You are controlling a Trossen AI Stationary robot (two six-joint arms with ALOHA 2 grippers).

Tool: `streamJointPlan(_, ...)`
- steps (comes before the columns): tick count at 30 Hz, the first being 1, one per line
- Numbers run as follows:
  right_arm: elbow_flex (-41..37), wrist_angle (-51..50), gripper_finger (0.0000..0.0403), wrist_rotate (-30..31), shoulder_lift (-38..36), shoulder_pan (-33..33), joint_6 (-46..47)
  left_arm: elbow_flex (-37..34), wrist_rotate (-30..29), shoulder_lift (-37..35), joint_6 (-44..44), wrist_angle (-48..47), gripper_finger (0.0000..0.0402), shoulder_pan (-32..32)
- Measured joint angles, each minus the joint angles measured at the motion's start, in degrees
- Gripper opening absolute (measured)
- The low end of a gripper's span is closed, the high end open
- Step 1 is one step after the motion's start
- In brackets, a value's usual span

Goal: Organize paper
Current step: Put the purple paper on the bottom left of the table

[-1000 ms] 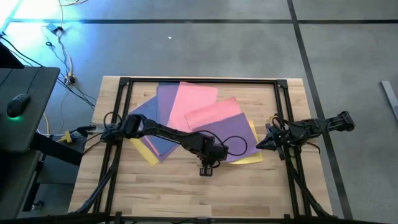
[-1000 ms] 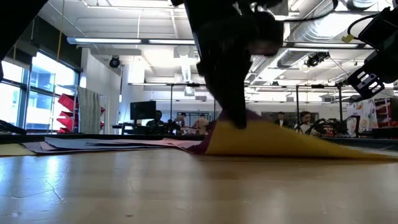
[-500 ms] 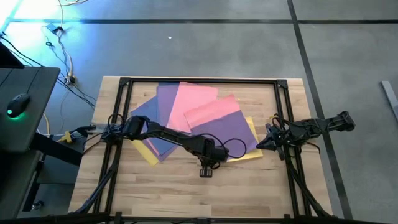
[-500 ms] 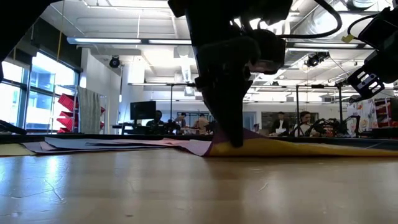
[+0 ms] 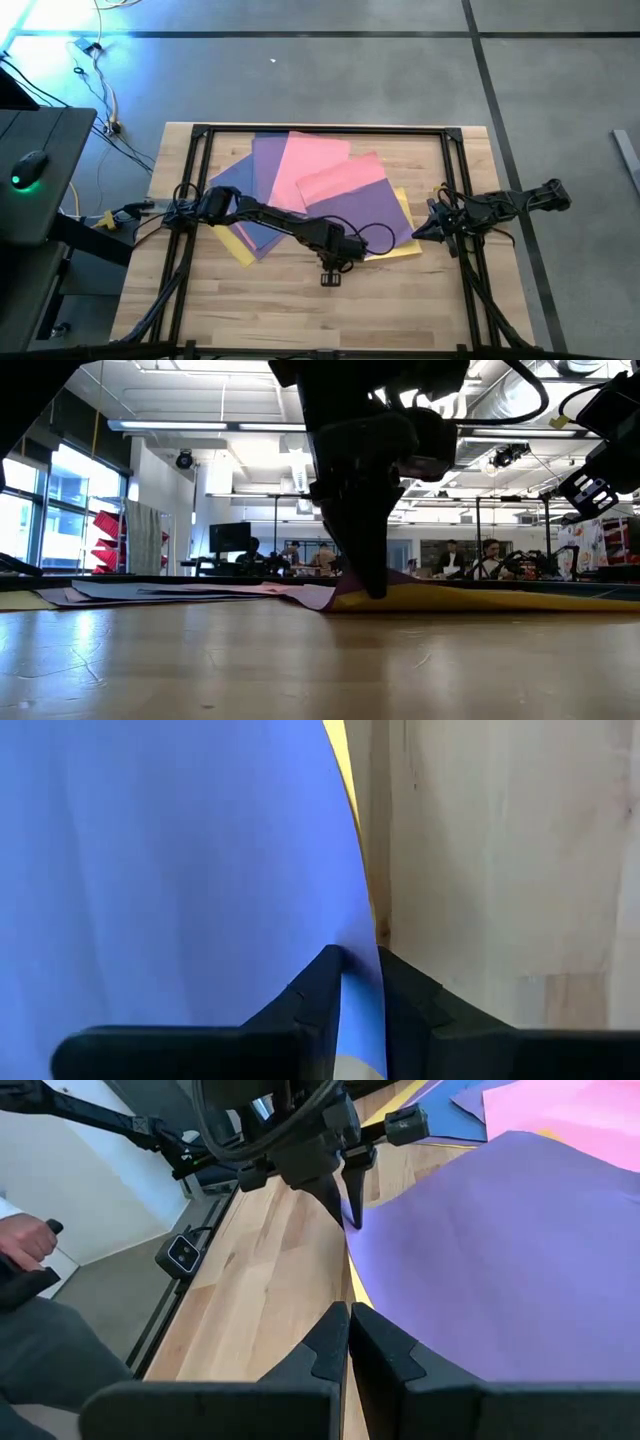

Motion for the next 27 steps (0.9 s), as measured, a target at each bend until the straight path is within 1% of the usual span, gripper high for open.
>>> streamJointPlan(5, -0.02, 0.01, 0.0000, 0.00, 0.00, 0.00, 0.01, 0.00, -2.17, 0.00, -0.51, -1.20, 0.0063, 0.00)
streamJointPlan(11, -0.01, 0.00, 0.0000, 0.00, 0.00, 0.00, -0.01, 0.00, -1.67, -0.07, -1.24, -2.86, 0.0095, 0.04)
streamJointPlan(15, -0.02, -0.02, 0.0000, 0.00, 0.00, 0.00, 0.00, 0.02, -2.58, 0.00, -0.81, -2.80, 0.0101, 0.17)
streamJointPlan(18, -0.01, -0.02, 0.0000, 0.00, -0.01, 0.00, -0.01, 0.02, -4.14, 0.02, -0.33, -2.79, 0.0080, 0.54)
streamJointPlan(22, -0.02, 0.01, 0.0000, 0.00, 0.00, 0.00, 0.01, -0.27, -5.29, 0.02, 1.65, -2.36, 0.0016, 1.20)
streamJointPlan(23, -0.01, -0.01, 0.0000, 0.00, 0.00, 0.00, -0.01, -0.42, -5.35, 0.02, 2.02, -2.54, 0.0009, 1.39)
streamJointPlan(27, -0.01, 0.01, 0.0000, 0.00, 0.00, 0.00, 0.00, -0.25, -7.70, -0.10, 3.63, -4.42, 0.0001, 1.68)
